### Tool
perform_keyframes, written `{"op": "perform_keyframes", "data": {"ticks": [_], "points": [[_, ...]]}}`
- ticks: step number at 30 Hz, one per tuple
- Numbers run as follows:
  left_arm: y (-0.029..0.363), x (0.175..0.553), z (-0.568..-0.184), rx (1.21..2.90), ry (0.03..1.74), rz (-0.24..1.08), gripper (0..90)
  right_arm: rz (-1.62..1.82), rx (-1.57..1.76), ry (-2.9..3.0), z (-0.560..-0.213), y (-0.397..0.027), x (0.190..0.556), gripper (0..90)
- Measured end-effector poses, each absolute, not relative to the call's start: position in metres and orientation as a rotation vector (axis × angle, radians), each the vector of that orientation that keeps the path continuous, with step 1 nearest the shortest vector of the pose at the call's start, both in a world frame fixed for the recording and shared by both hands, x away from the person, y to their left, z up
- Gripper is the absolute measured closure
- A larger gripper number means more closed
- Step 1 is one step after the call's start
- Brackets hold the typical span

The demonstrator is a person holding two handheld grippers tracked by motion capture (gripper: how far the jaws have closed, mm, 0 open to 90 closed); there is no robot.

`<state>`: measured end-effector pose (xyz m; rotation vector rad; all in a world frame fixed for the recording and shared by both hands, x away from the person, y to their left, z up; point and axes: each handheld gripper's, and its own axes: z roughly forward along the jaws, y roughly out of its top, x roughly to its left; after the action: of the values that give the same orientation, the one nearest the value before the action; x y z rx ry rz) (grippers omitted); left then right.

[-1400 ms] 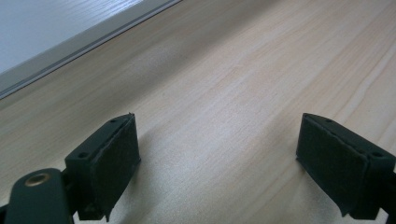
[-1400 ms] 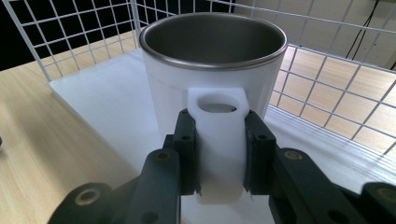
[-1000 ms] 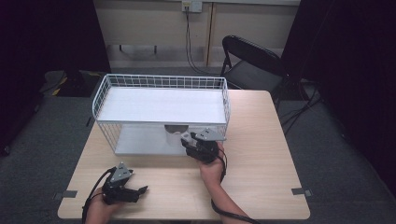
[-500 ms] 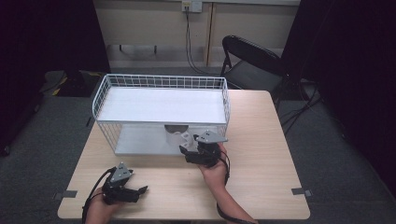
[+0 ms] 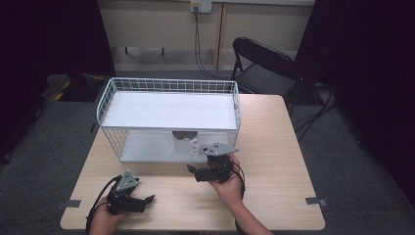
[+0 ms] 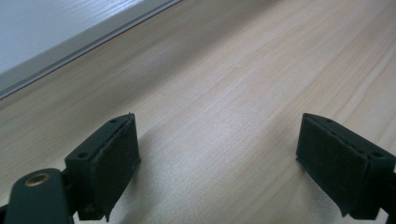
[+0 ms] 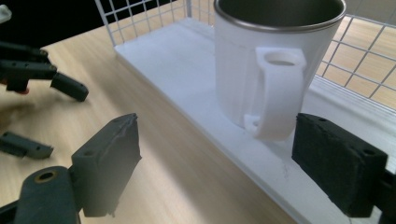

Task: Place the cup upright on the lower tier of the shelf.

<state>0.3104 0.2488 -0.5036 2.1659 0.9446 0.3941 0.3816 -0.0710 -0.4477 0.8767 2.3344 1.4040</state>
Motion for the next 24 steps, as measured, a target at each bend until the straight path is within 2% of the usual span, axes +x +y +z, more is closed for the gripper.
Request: {"op": "perform_keyframes", "data": {"ticks": [24], "points": [[0.249, 0.31, -0.504, 2.164, 0.949, 0.395, 12.5, 1.429, 0.775, 2.477, -0.451, -0.091, 0.362, 13.1]]}}
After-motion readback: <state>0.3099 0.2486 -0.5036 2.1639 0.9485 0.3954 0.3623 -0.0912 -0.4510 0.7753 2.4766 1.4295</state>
